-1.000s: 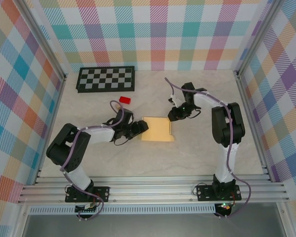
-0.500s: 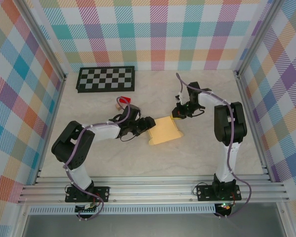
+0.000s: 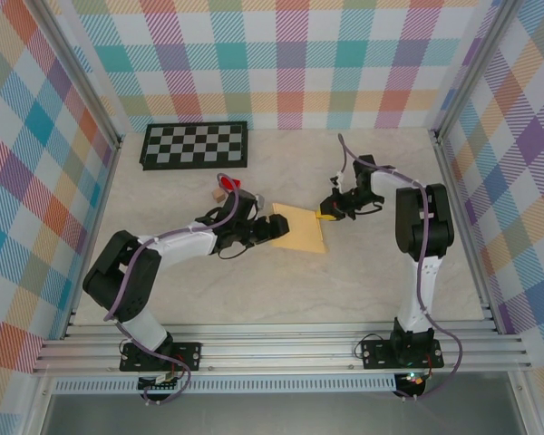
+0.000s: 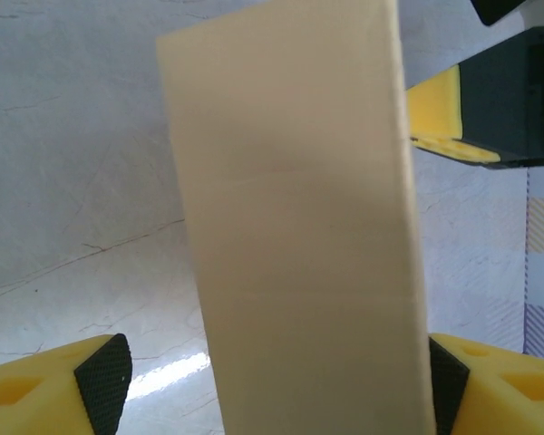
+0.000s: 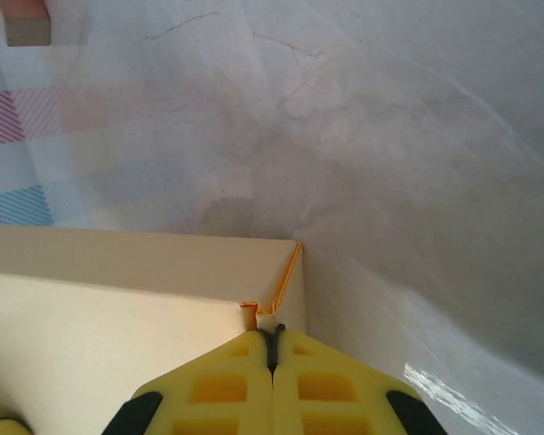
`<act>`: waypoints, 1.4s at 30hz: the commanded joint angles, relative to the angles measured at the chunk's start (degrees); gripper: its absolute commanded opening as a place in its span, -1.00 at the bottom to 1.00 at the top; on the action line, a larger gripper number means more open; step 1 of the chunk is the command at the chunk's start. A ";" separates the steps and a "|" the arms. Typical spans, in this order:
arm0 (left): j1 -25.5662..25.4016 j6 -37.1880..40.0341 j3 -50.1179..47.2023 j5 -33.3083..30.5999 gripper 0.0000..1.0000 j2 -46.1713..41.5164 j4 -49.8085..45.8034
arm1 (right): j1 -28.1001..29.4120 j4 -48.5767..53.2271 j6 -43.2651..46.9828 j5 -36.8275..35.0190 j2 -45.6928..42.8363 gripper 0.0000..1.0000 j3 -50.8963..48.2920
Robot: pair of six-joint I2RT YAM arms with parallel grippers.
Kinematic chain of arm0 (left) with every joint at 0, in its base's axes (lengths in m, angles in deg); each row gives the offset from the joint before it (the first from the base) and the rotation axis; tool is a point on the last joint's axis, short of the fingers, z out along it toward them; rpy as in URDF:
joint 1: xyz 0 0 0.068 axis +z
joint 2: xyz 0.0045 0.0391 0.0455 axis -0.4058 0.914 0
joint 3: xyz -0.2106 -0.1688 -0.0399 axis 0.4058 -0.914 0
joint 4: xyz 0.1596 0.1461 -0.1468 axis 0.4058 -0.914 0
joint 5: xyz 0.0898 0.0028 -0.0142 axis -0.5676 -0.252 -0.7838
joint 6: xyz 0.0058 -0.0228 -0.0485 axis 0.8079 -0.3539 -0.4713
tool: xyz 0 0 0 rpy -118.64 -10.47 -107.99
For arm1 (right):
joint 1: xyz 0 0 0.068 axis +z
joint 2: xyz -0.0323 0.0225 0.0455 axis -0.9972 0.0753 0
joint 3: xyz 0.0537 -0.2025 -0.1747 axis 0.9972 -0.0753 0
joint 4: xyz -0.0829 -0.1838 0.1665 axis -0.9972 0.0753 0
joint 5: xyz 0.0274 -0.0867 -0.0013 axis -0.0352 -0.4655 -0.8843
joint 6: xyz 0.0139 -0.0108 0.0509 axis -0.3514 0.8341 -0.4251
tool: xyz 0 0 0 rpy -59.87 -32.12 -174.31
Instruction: Fold the paper box
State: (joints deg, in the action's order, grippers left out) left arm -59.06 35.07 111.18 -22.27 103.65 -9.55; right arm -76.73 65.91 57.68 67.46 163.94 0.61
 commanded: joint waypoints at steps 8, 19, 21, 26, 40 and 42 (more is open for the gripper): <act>-2.20 -0.64 2.40 -3.20 0.61 1.04 -0.79 | -0.51 2.33 0.34 0.18 1.15 -1.00 -0.59; -3.02 -7.83 2.91 -10.27 -0.15 -1.26 -0.42 | -0.50 0.82 0.05 -0.46 -2.25 -0.99 -2.96; -3.03 -8.42 3.12 -11.25 -0.15 -2.49 -2.18 | -0.51 -1.30 -0.31 -2.61 -4.59 -0.77 -3.80; -1.97 -11.01 4.75 -12.93 -0.12 -4.49 -10.21 | -0.35 -9.56 4.13 -7.29 -16.14 -0.36 -6.82; 6.83 -30.51 4.69 -2.99 -0.04 -10.24 -15.91 | 23.69 -45.89 48.70 -24.88 -43.45 0.19 -34.19; 7.56 -32.28 4.43 -3.21 -0.04 -12.45 -16.77 | 25.67 -46.57 50.64 -26.20 -42.85 0.21 -34.81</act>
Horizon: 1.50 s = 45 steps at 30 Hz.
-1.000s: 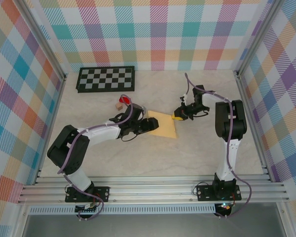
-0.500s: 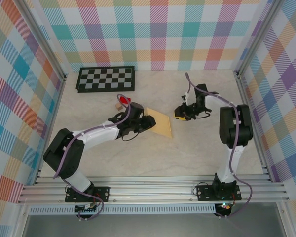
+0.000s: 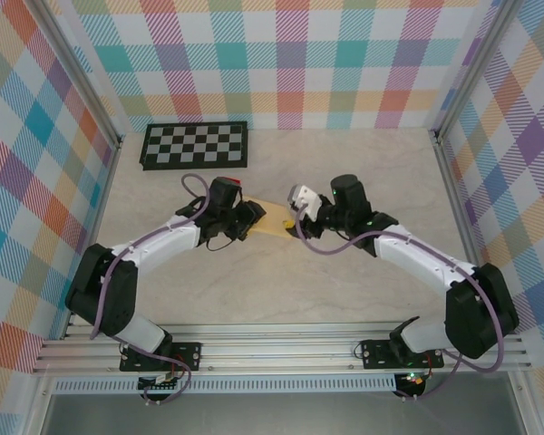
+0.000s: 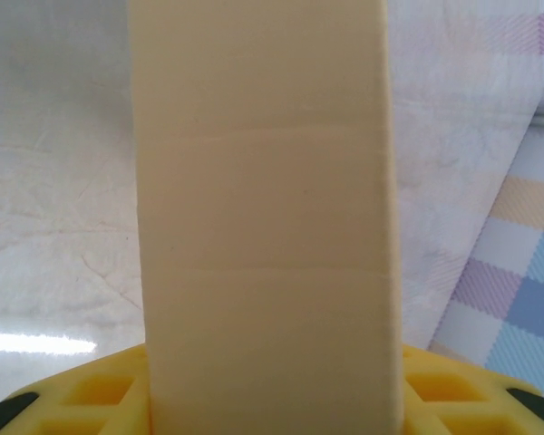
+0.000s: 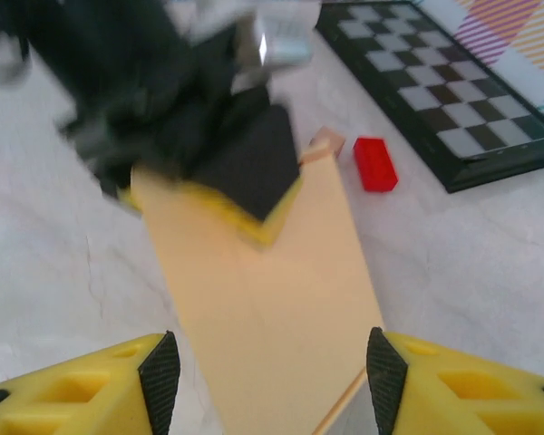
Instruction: Fold the paper box
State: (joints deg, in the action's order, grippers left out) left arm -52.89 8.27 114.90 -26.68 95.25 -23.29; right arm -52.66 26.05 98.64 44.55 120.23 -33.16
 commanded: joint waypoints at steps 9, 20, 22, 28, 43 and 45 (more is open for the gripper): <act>3.62 -9.05 -1.00 1.52 -0.18 -10.96 -5.25 | 7.04 -12.13 12.86 -7.22 3.91 0.29 -3.17; 3.82 -13.88 -2.70 4.68 -0.19 -14.52 -1.85 | 11.54 -23.40 20.06 -23.25 9.61 0.33 -3.26; 3.81 -14.08 -2.75 4.59 -0.19 -15.06 -1.87 | 11.89 -23.12 20.44 -23.52 9.81 0.33 -3.06; 3.83 -14.89 -3.34 5.16 -0.19 -15.69 -1.02 | 12.13 -21.19 21.58 -24.18 9.31 0.19 -2.77; 3.90 4.10 3.23 -3.09 0.35 -18.08 -18.67 | 10.68 -3.72 23.97 -20.80 3.29 -0.24 0.16; 4.11 7.56 4.00 -5.35 0.47 -19.57 -21.89 | 9.85 2.24 24.23 -18.71 1.74 -0.24 1.52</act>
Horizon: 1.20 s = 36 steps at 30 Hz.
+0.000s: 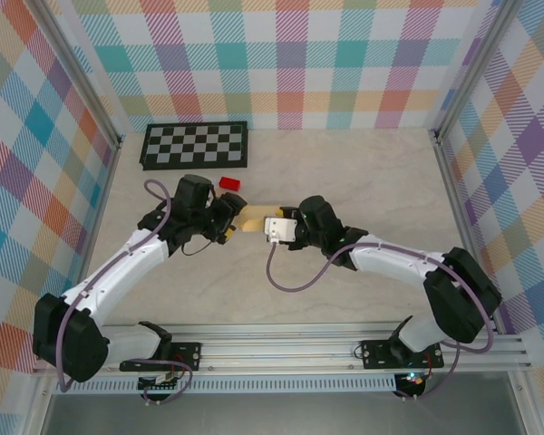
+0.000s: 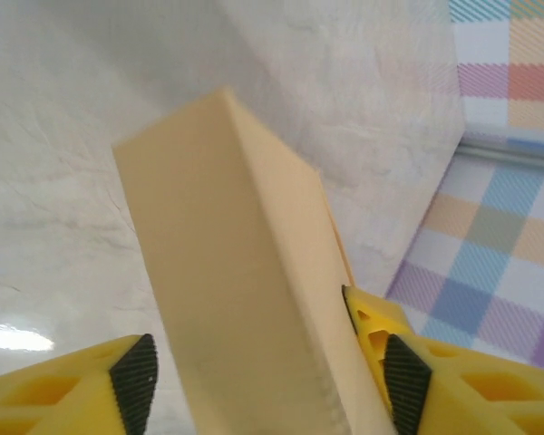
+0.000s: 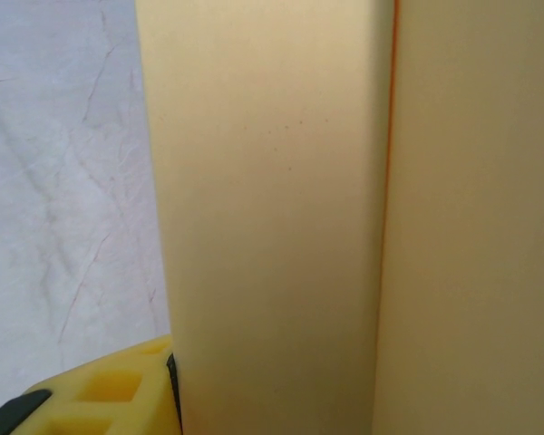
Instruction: Fold the paper box
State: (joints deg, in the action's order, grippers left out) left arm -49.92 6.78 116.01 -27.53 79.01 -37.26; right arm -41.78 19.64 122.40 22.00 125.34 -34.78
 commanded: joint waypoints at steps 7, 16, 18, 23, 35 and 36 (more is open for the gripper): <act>1.46 24.97 4.08 -14.02 0.57 -10.16 -13.48 | -4.62 41.26 2.56 12.58 -4.39 -0.18 16.16; 1.46 29.40 -0.13 -16.82 0.55 -12.35 -9.33 | -6.79 68.66 6.76 13.36 6.50 -0.18 34.82; 1.46 29.47 -0.99 -17.10 0.55 -12.32 -8.91 | -6.81 71.56 6.90 13.08 9.01 -0.18 36.88; 1.45 29.72 -3.07 -17.85 0.55 -12.47 -7.75 | -6.74 72.46 5.94 14.35 13.36 -0.18 39.49; 1.46 29.41 -6.21 -18.85 0.54 -11.30 -5.14 | -5.52 70.43 2.82 7.66 21.38 -0.16 41.19; 1.50 29.35 -6.35 -18.85 0.54 -11.11 -5.00 | -5.34 70.41 2.74 7.52 21.82 -0.15 41.29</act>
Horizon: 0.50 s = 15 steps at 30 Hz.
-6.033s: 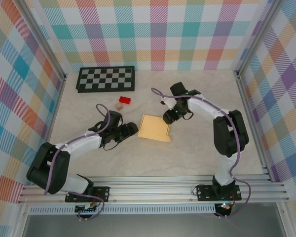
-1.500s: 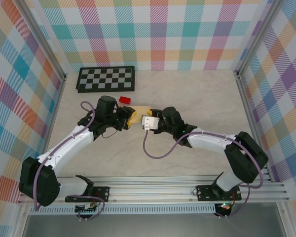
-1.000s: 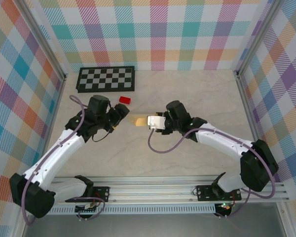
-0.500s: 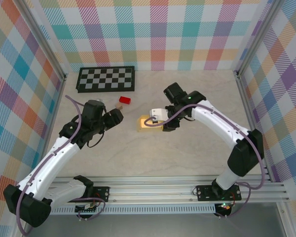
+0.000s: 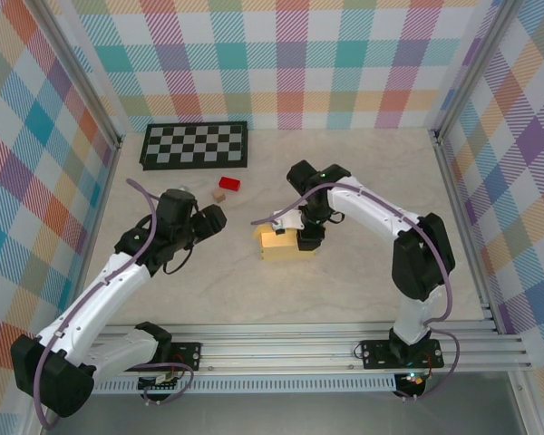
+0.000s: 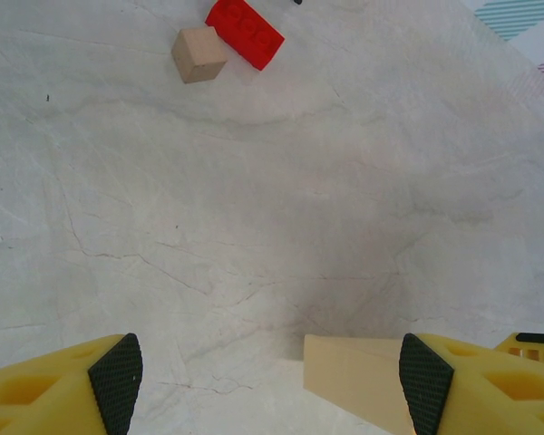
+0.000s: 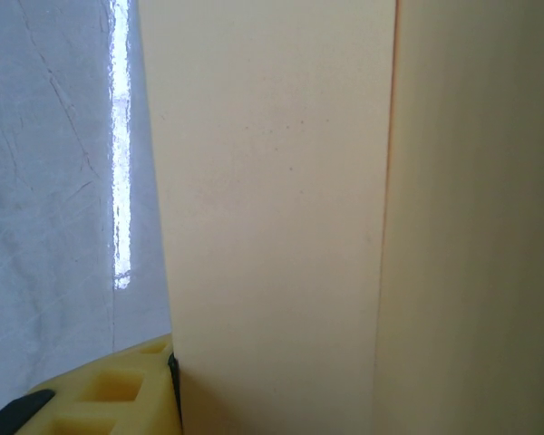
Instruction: Fold the paper box
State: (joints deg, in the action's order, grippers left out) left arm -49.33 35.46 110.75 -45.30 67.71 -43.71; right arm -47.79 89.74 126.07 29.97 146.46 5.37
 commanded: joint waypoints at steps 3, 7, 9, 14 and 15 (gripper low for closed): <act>0.87 0.56 -1.29 -0.89 0.54 0.86 1.57 | 0.96 0.31 -1.05 -0.64 1.94 -0.11 1.23; 0.91 0.61 -1.45 -0.73 0.54 1.09 1.71 | 1.14 -1.09 -1.75 -1.90 2.68 0.07 0.50; 0.87 0.67 -1.51 -0.82 0.54 0.99 1.62 | 1.14 -1.30 -1.73 -1.77 2.61 0.10 0.24; 0.87 0.82 -1.54 -0.87 0.54 0.61 1.01 | 1.09 -1.73 -2.82 -2.24 2.30 0.16 0.71; 0.87 0.98 -1.47 -0.98 0.54 0.36 0.88 | 1.19 -2.40 -3.17 -2.07 1.27 0.19 0.71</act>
State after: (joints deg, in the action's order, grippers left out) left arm -49.33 35.46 109.81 -45.33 68.74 -43.56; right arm -46.98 87.97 124.09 27.77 149.01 5.37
